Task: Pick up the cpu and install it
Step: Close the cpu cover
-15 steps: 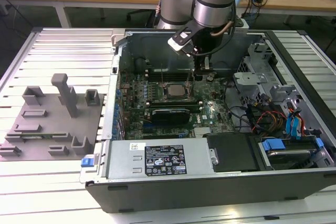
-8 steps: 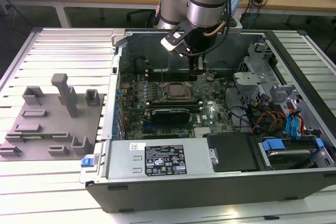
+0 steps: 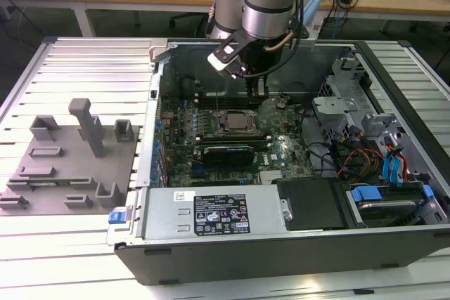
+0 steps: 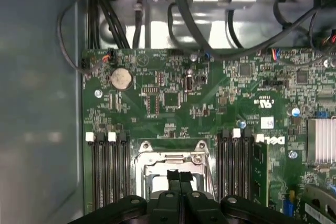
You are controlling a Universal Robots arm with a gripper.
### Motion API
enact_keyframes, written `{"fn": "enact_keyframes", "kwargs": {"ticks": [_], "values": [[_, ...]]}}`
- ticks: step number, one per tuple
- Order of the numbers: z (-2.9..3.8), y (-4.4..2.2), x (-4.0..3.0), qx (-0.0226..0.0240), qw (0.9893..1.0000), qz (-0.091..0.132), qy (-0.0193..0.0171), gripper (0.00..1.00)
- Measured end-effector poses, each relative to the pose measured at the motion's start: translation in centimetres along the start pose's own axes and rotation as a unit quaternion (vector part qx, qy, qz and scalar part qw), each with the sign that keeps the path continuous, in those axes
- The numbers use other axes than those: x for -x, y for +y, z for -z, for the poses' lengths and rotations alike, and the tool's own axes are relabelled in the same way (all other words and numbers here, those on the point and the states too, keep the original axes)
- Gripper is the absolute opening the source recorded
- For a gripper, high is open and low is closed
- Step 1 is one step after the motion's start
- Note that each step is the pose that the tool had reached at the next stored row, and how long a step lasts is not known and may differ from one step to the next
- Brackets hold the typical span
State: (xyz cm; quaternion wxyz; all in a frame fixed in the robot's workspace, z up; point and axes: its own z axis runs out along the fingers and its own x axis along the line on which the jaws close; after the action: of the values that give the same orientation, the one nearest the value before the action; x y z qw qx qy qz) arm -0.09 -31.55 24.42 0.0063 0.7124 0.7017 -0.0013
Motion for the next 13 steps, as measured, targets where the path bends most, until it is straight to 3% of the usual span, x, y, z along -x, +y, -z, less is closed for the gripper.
{"fn": "enact_keyframes", "kwargs": {"ticks": [6,10,13], "values": [[-0.41,-1.36,0.02,-0.0001,1.0,0.0,-0.0001,0.11],[-0.42,-1.36,0.02,0.0,1.0,0.003,0.0,0.11],[-0.43,-1.36,0.01,0.0003,0.9996,0.028,0.0001,0.11]]}}
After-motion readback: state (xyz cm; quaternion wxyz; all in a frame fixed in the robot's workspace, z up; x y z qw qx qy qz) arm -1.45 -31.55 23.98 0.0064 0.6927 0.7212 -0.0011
